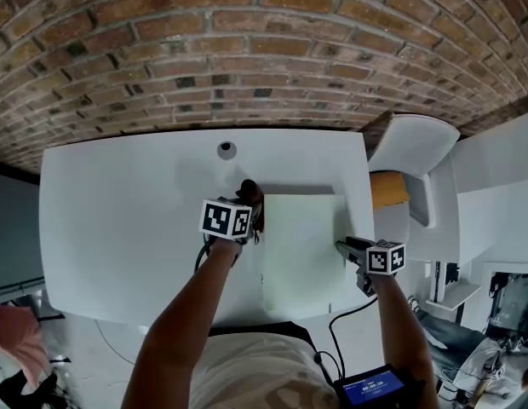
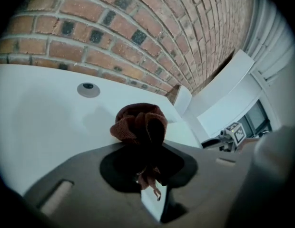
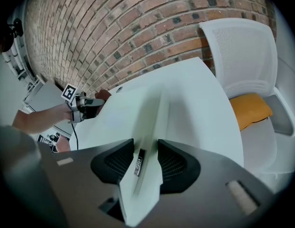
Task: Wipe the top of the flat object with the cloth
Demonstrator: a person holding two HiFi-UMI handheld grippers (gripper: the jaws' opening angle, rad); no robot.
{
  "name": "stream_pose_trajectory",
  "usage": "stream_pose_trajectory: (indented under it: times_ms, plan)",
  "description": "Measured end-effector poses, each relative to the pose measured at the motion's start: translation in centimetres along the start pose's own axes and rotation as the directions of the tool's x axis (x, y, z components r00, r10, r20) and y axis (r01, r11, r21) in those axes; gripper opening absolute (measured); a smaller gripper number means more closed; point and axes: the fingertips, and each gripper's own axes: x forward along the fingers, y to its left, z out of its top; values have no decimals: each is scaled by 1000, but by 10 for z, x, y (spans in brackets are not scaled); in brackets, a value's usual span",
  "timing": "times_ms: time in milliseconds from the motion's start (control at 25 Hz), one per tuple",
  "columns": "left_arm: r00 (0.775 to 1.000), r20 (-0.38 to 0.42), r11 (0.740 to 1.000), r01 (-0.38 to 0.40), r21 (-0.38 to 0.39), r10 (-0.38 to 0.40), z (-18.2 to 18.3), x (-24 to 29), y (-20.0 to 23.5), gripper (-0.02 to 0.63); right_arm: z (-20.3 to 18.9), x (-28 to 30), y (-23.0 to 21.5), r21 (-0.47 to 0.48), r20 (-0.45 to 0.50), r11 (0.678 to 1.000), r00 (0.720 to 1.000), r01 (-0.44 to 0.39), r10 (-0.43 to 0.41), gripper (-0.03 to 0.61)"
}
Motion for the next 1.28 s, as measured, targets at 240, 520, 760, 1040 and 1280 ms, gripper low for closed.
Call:
stream_pose_trajectory:
  times_ms: [240,520,760,1040,1280]
  plan:
    - [993,-112,999,36,22,-34,-68,-15,-24,77,-2,-1,1,30,41,999,999,31,-32,167]
    - [977,-210,991,74,113,-49,-135,-36,-52,77,0,-2,1,19,67,997,995,74,-75,163]
    - [968,-247,987,82,137,-46,-181,-50,-74,75,-2,-5,2,29,103,997,991,78,-80,158]
    - [971,-237,995,36,95,-12,-221,-66,-86,75,-3,0,8,-1,112,999,993,32,-32,160]
    - [963,-270,999,-4,41,15,-274,-79,-113,77,-4,0,5,-26,124,999,992,35,-32,160]
